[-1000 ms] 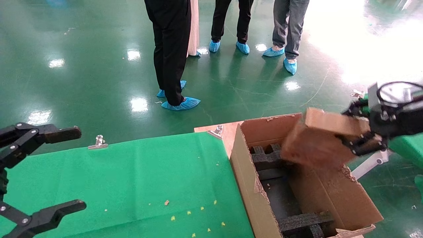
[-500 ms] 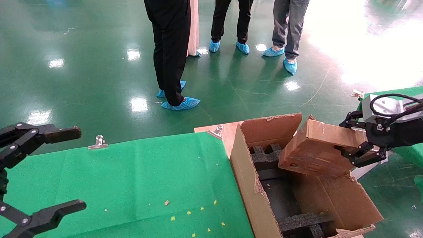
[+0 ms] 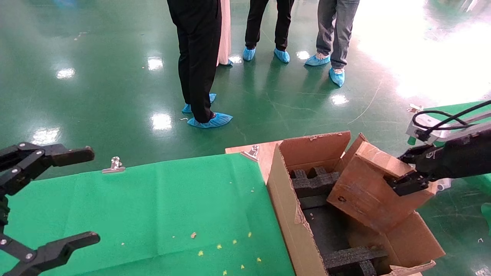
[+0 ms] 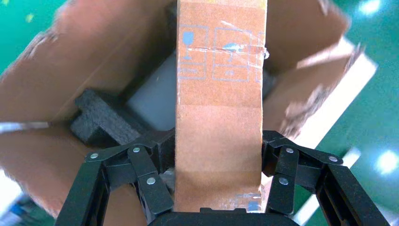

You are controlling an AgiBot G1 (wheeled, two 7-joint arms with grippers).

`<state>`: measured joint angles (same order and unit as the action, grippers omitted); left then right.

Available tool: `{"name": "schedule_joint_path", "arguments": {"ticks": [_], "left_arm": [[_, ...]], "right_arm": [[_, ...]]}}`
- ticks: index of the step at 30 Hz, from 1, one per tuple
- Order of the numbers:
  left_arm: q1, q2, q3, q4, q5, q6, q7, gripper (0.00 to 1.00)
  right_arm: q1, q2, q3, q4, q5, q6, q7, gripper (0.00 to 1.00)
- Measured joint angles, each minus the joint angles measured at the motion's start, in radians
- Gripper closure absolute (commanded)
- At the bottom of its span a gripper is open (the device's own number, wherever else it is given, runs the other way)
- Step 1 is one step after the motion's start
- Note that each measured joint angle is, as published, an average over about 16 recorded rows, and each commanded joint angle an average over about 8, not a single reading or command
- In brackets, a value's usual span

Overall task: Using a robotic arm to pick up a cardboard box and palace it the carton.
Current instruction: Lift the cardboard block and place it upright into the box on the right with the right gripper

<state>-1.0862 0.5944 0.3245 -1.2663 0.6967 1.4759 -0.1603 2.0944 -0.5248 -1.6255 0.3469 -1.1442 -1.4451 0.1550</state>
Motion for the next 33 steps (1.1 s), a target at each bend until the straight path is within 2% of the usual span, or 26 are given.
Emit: {"name": "schedule_joint_path", "arguments": {"ticks": [9, 15, 23, 33], "left_arm": [[0.0, 0.0, 0.0, 0.0, 0.0, 0.0, 0.0, 0.0], [0.0, 0.0, 0.0, 0.0, 0.0, 0.0, 0.0, 0.0], [0.0, 0.0, 0.0, 0.0, 0.0, 0.0, 0.0, 0.0], [0.0, 0.0, 0.0, 0.0, -0.001, 0.0, 0.0, 0.0]], "right_arm": [[-0.064, 0.0, -0.028, 0.06, -0.02, 0.122, 0.315, 1.0], [-0.088, 0.018, -0.046, 0.135, -0.041, 0.189, 0.468, 1.0], [-0.097, 0.034, -0.063, 0.2, -0.067, 0.233, 0.563, 1.0], [-0.094, 0.011, -0.072, 0.192, -0.082, 0.248, 0.628, 1.0]]}}
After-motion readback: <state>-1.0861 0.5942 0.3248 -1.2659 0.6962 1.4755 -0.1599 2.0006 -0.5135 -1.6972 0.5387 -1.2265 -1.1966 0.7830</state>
